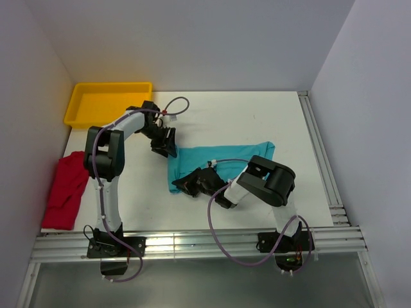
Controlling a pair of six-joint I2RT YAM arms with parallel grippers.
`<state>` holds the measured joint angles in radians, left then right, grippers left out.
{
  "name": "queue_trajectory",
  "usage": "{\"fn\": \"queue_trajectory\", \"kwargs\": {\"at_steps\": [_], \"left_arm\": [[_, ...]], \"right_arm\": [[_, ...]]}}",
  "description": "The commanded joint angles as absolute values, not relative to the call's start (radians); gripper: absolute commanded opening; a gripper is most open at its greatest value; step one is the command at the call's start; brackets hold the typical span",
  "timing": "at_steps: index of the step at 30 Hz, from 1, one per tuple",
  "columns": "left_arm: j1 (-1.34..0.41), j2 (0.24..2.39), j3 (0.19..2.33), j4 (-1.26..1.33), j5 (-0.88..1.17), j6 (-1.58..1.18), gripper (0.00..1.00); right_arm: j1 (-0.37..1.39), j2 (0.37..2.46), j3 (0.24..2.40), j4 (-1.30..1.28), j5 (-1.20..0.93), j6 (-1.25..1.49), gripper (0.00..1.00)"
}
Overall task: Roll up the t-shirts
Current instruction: Roll the tshirt
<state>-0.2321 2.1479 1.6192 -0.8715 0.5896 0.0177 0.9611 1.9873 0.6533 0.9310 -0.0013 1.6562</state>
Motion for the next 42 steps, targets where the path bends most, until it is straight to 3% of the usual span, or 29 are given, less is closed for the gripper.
{"fn": "queue_trajectory", "kwargs": {"at_steps": [1, 3, 6, 8, 12, 14, 17, 21, 31, 42], "left_arm": [[-0.235, 2.166, 1.658, -0.858, 0.601, 0.012, 0.53], [-0.236, 2.177, 1.666, -0.859, 0.594, 0.009, 0.50], [-0.238, 2.183, 1.680, -0.865, 0.588, 0.008, 0.35], [-0.241, 2.183, 1.701, -0.877, 0.569, 0.008, 0.16], [-0.262, 2.169, 1.730, -0.899, 0.465, 0.008, 0.01], [-0.282, 2.158, 1.740, -0.910, 0.404, 0.008, 0.00], [-0.304, 2.155, 1.756, -0.931, 0.339, 0.008, 0.00], [-0.321, 2.163, 1.784, -0.957, 0.293, 0.009, 0.00], [-0.350, 2.200, 1.855, -1.026, 0.195, 0.008, 0.00], [-0.382, 2.230, 1.896, -1.054, 0.152, 0.008, 0.00]], "right_arm": [[0.953, 1.982, 0.658, 0.934, 0.005, 1.648, 0.00], [0.953, 1.980, 0.663, 0.924, 0.005, 1.638, 0.00], [0.951, 1.976, 0.673, 0.898, 0.005, 1.617, 0.00], [0.951, 1.959, 0.690, 0.858, 0.005, 1.597, 0.00], [0.950, 1.902, 0.756, 0.672, 0.030, 1.485, 0.07], [0.957, 1.856, 0.813, 0.517, 0.066, 1.436, 0.13], [0.976, 1.804, 0.900, 0.294, 0.155, 1.347, 0.31], [0.999, 1.775, 0.986, 0.061, 0.257, 1.260, 0.44], [1.087, 1.936, 1.417, -0.477, 0.557, 1.108, 0.48], [1.155, 2.106, 1.713, -0.701, 0.655, 1.019, 0.52]]}}
